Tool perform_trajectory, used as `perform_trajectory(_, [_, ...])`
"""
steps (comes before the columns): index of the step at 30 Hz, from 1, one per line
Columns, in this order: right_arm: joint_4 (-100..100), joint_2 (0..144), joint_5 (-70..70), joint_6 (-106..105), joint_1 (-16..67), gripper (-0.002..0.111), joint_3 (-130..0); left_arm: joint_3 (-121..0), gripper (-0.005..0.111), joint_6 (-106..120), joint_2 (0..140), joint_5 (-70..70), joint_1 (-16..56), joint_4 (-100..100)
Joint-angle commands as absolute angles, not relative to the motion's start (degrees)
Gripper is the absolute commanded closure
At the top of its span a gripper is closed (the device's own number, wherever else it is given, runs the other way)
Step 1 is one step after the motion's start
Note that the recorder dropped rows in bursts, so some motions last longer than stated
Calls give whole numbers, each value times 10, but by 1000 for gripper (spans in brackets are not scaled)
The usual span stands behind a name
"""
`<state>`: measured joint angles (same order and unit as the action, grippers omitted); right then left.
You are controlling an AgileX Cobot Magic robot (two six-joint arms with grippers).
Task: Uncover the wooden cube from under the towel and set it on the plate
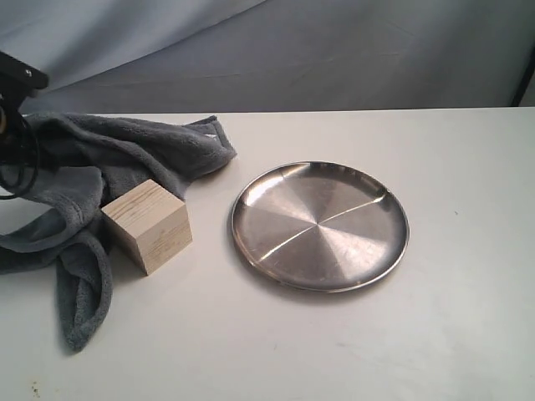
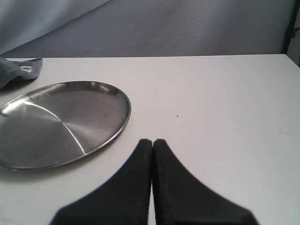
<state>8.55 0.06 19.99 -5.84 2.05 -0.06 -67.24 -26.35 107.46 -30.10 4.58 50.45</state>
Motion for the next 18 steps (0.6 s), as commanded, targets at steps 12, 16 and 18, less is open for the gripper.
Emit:
perform_trajectory(12, [86,0,201,-57,23,108,0,-676,91,-359,1164,-390,46,487])
perform_trajectory(16, [86,0,201,-57,23,108,0,-676,59,-359,1149,-389,46,483])
perform_trajectory(18, [86,0,201,-57,23,108,0,-676,42,-365,1140,-390,46,480])
